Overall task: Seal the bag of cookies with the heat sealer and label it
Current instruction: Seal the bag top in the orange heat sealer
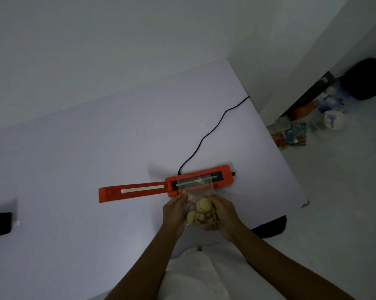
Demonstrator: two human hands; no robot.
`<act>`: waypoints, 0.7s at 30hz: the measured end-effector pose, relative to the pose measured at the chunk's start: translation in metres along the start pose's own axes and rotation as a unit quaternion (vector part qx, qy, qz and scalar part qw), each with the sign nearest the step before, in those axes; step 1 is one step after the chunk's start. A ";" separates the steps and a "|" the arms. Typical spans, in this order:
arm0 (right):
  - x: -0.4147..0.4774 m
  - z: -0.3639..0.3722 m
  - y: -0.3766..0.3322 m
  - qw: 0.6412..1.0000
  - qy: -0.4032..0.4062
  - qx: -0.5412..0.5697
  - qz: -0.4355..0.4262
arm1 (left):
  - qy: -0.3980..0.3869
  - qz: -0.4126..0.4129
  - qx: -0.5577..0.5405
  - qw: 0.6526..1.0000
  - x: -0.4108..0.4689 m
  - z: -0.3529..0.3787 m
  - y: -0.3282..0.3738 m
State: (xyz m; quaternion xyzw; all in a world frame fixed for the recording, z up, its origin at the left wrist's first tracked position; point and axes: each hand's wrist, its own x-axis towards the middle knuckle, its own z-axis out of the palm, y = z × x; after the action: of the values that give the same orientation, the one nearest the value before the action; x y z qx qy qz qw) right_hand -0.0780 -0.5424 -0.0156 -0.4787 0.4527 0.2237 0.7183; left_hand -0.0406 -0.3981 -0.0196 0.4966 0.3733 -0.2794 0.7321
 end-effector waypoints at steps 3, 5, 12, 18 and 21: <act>-0.002 0.000 0.000 1.000 -0.011 -0.010 -0.011 | 0.005 0.016 0.014 1.000 0.001 0.001 -0.003; -0.002 0.000 0.000 1.000 -0.007 -0.008 -0.020 | 0.006 0.024 0.022 0.999 0.001 0.001 -0.003; -0.002 -0.005 0.000 0.999 0.043 0.016 -0.017 | 0.000 0.029 0.034 0.999 0.003 0.000 -0.007; -0.003 -0.006 0.000 0.998 0.060 0.013 -0.031 | -0.007 0.006 0.031 0.999 0.003 0.000 -0.007; -0.002 -0.006 -0.001 0.997 0.061 -0.001 -0.041 | -0.007 -0.007 0.028 1.000 0.005 -0.002 -0.004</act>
State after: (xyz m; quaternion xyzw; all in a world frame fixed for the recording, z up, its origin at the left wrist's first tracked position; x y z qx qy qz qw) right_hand -0.0806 -0.5483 -0.0144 -0.5099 0.4758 0.1649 0.6974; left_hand -0.0414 -0.3976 -0.0263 0.5121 0.3636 -0.2986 0.7186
